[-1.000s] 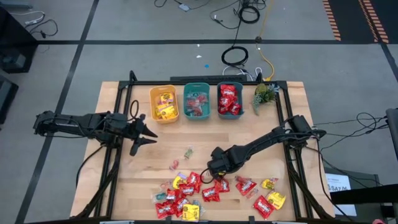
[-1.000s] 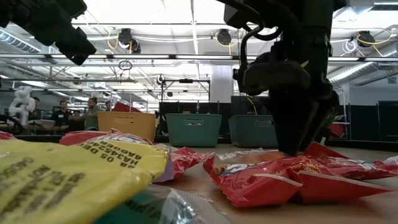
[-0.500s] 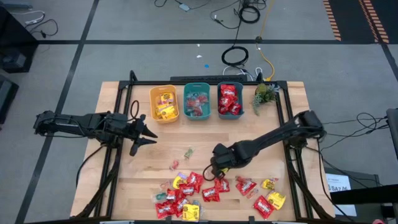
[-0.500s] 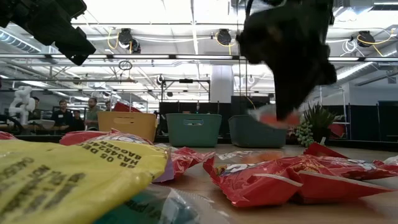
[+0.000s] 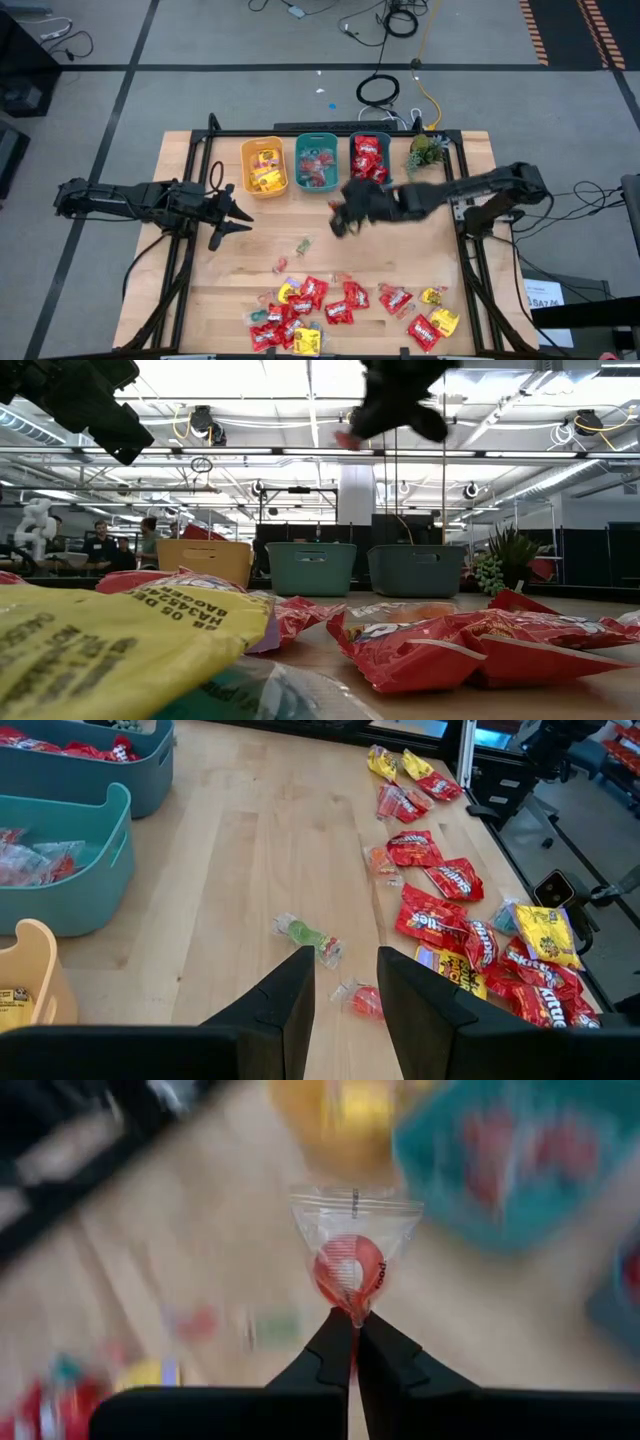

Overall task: Sort candy
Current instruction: Put the orange gummy candy into the green bin, then put the red candy into the blue bin

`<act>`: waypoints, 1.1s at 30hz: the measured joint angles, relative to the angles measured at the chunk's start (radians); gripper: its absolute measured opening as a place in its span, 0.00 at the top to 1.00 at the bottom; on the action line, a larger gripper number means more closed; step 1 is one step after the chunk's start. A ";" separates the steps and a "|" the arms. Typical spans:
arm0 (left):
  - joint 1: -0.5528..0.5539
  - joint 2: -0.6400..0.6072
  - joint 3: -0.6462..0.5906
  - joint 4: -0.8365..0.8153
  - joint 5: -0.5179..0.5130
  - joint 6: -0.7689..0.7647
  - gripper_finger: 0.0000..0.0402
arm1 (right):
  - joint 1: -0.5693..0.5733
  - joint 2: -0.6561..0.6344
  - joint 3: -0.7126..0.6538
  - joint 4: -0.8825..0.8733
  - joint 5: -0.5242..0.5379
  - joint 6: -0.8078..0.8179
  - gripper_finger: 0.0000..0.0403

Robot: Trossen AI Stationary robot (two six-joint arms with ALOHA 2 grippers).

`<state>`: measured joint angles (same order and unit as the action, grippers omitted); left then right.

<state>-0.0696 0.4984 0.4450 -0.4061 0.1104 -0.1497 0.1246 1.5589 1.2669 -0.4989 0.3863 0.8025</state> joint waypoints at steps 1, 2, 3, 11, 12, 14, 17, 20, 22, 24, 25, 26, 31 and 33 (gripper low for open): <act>0.000 0.000 0.000 0.000 0.000 0.000 0.70 | -0.038 0.000 0.000 0.056 -0.011 -0.054 1.00; 0.000 0.000 0.000 0.000 0.000 0.000 0.70 | -0.076 0.007 0.001 0.109 -0.029 -0.102 1.00; 0.000 0.000 0.000 0.000 0.000 0.000 0.70 | -0.114 0.013 0.002 0.159 -0.050 -0.138 1.00; 0.000 0.000 0.000 0.004 0.000 -0.001 0.70 | -0.351 0.133 0.017 0.324 -0.173 -0.240 1.00; 0.000 0.000 0.000 0.005 0.000 -0.001 0.70 | -0.370 0.157 0.034 0.324 -0.185 -0.247 1.00; 0.000 0.000 0.000 0.005 -0.003 -0.001 0.70 | -0.398 0.206 0.074 0.321 -0.205 -0.268 1.00; 0.000 0.000 0.000 0.004 -0.006 -0.002 0.70 | -0.430 0.278 0.144 0.323 -0.242 -0.303 1.00; 0.000 0.000 0.000 0.004 -0.006 -0.015 0.70 | -0.450 0.332 0.196 0.318 -0.268 -0.321 0.96; 0.000 0.000 0.000 0.004 -0.007 -0.027 0.70 | -0.463 0.350 0.216 0.303 -0.292 -0.322 0.92; 0.000 0.000 0.000 0.001 -0.007 -0.028 0.70 | -0.473 0.351 0.221 0.296 -0.307 -0.322 0.86; 0.000 0.000 0.000 0.000 -0.007 -0.028 0.70 | -0.478 0.350 0.222 0.288 -0.309 -0.325 0.82; 0.000 0.000 0.000 0.000 -0.007 -0.028 0.70 | -0.481 0.349 0.222 0.282 -0.309 -0.325 0.78; 0.000 0.000 0.000 0.000 -0.008 -0.028 0.70 | -0.485 0.346 0.221 0.268 -0.310 -0.318 0.59; 0.000 0.000 0.000 0.000 -0.008 -0.028 0.70 | -0.485 0.345 0.222 0.264 -0.310 -0.318 0.51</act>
<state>-0.0694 0.4984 0.4454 -0.4057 0.1024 -0.1776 -0.3599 1.9038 1.4887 -0.2346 0.0761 0.4847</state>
